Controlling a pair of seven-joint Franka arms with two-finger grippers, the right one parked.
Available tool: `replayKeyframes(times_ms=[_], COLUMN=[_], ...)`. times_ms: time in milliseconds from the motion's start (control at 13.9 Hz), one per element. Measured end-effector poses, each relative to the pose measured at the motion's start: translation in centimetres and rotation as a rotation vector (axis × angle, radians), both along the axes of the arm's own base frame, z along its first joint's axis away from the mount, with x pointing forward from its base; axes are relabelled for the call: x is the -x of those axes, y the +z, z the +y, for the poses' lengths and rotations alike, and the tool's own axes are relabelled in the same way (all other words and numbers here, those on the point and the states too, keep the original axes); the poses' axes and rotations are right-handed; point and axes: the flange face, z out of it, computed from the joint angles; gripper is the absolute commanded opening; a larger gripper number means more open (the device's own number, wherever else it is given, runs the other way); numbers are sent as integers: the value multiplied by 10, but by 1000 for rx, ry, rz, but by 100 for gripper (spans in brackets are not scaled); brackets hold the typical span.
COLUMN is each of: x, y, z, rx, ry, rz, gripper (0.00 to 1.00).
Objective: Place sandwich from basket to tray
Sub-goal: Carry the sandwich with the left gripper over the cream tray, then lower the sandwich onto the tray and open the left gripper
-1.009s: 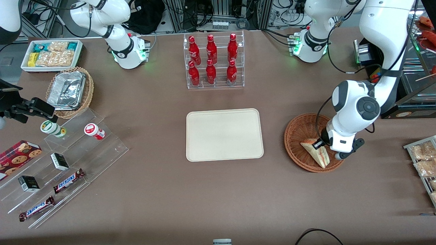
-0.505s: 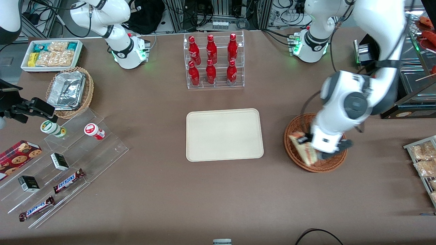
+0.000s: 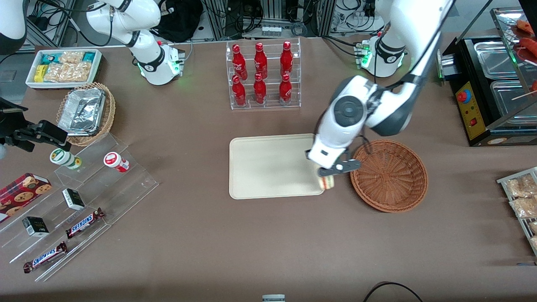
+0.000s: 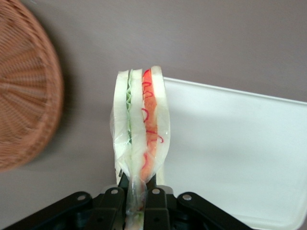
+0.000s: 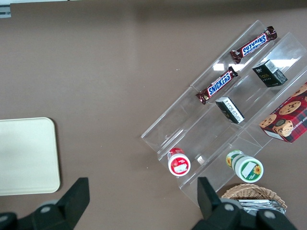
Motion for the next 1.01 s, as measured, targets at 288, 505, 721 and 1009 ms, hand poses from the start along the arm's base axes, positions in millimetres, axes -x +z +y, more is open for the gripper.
replayKeyframes(times_ms=[288,505,721,1009], x=[29,44,59,67], y=[-39,-62,-81,-105], z=[-59,-82,-106,-119], rx=[-46,-42,-13,14], ry=[-96,-133,-161,-176], rz=[12,24,9,2], gripper=[12,12,12,12])
